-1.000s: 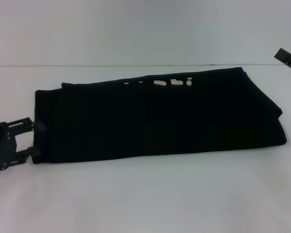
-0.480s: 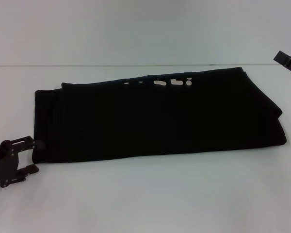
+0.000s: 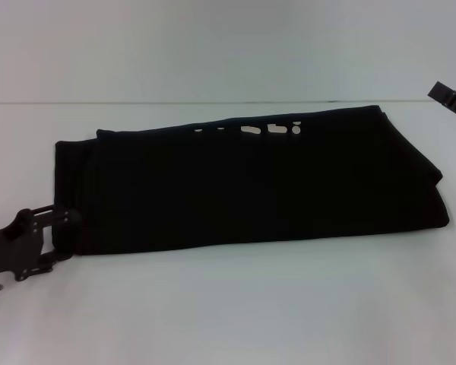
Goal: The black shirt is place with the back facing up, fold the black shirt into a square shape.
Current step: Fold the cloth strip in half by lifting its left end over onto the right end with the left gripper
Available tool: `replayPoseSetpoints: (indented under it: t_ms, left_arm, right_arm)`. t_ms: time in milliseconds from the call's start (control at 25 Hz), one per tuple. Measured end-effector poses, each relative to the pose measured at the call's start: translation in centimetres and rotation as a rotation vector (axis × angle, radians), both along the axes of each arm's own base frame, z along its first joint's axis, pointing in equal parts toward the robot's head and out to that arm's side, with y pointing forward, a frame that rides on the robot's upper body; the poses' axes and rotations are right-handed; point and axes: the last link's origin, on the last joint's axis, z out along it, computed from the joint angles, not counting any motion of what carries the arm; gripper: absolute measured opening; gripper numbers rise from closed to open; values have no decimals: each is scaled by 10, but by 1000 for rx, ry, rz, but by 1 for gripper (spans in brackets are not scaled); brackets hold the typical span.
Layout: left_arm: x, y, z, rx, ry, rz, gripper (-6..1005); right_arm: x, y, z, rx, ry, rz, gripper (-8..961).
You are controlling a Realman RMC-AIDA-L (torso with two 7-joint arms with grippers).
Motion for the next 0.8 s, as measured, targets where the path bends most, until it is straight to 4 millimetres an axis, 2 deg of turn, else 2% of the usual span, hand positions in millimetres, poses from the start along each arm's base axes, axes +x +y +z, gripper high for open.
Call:
replayPoseSetpoints:
  t_ms: [160,400,600,720,800]
  left_arm:
    - [6,9,-5,-4,3,-10,750]
    - [25,33,-16,-17,24,-55,749]
    - [46,50,-13,6,21,-150,750]
    - [50,49,-6,35,-10,-189,749]
    - [43,44,-7,18,-1,-158,744]
  right_arm:
    - [0,0,0,0,0,0,719]
    - [-1,1,1,4,1,1,719]
    - [-2,2,1,8,5,2,719]
    - [-2,3,2,10,5,2,719]
    - [-2,3,2,11,4,0,719]
